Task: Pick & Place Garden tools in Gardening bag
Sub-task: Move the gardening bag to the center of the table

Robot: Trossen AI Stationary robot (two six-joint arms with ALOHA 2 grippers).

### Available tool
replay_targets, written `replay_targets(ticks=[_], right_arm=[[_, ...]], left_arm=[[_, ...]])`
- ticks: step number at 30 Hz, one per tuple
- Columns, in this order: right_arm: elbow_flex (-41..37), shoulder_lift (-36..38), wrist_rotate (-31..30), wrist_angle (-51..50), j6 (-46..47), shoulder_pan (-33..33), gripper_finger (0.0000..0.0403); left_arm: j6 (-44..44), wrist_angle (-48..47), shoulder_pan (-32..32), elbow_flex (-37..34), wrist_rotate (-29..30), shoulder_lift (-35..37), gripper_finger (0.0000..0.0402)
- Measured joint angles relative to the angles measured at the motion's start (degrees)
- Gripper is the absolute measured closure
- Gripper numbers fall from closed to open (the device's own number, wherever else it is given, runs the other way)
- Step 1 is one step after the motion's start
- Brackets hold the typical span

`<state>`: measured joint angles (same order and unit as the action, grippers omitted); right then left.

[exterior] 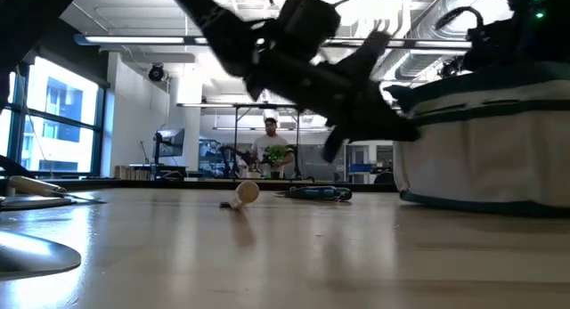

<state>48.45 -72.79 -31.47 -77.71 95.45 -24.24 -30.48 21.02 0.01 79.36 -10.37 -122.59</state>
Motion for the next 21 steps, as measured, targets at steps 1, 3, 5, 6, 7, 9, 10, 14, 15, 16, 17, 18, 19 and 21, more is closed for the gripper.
replay_targets(ticks=[1,3,5,6,7,9,10,14,15,16,17,18,19,21], right_arm=[[0.00,0.00,0.00,1.91,-1.50,0.26,0.0400],[0.00,0.00,0.38,5.28,-3.90,0.44,0.0400],[0.00,0.00,1.24,7.50,-5.15,0.43,0.0400],[0.00,0.00,1.87,8.39,-5.73,0.40,0.0400],[0.00,0.00,2.64,9.27,-6.09,0.30,0.0400],[0.00,0.00,4.91,11.57,-6.73,-0.20,0.0400],[0.00,0.00,5.90,12.90,-7.03,-0.60,0.0400],[0.00,-0.56,8.61,21.22,-9.54,-2.44,0.0400],[0.00,-0.82,9.39,23.47,-10.18,-2.78,0.0400],[0.00,-1.24,9.90,25.43,-10.76,-3.04,0.0400],[0.00,-1.74,10.54,27.22,-11.39,-3.24,0.0400],[0.00,-2.38,11.07,28.69,-11.82,-3.55,0.0400],[0.00,-3.10,11.43,30.13,-12.19,-3.88,0.0400],[0.00,-4.82,13.30,33.36,-13.07,-4.06,0.0400]], left_arm=[[1.38,-2.04,-0.61,1.62,-0.02,-0.52,0.0401],[3.96,-6.38,-1.78,4.33,0.22,-1.04,0.0401],[6.04,-9.46,-2.74,6.25,0.27,-1.09,0.0401],[6.81,-10.28,-3.13,6.91,0.48,-1.06,0.0401],[7.35,-11.29,-3.46,7.42,0.63,-1.02,0.0401],[7.54,-12.43,-4.05,7.55,0.19,-1.00,0.0401],[7.58,-13.32,-4.34,7.52,-0.36,-0.82,0.0401],[7.89,-16.20,-5.40,7.51,-0.99,-0.21,0.0401],[7.86,-17.45,-5.48,7.51,-1.27,0.07,0.0401],[7.78,-19.21,-5.75,7.51,-1.76,0.39,0.0401],[7.78,-20.18,-5.93,7.51,-2.39,0.64,0.0401],[7.77,-21.15,-6.19,7.53,-2.55,0.74,0.0401],[7.82,-22.25,-6.66,7.53,-2.35,0.87,0.0401],[8.99,-25.18,-7.85,7.44,-1.87,1.97,0.0401]])
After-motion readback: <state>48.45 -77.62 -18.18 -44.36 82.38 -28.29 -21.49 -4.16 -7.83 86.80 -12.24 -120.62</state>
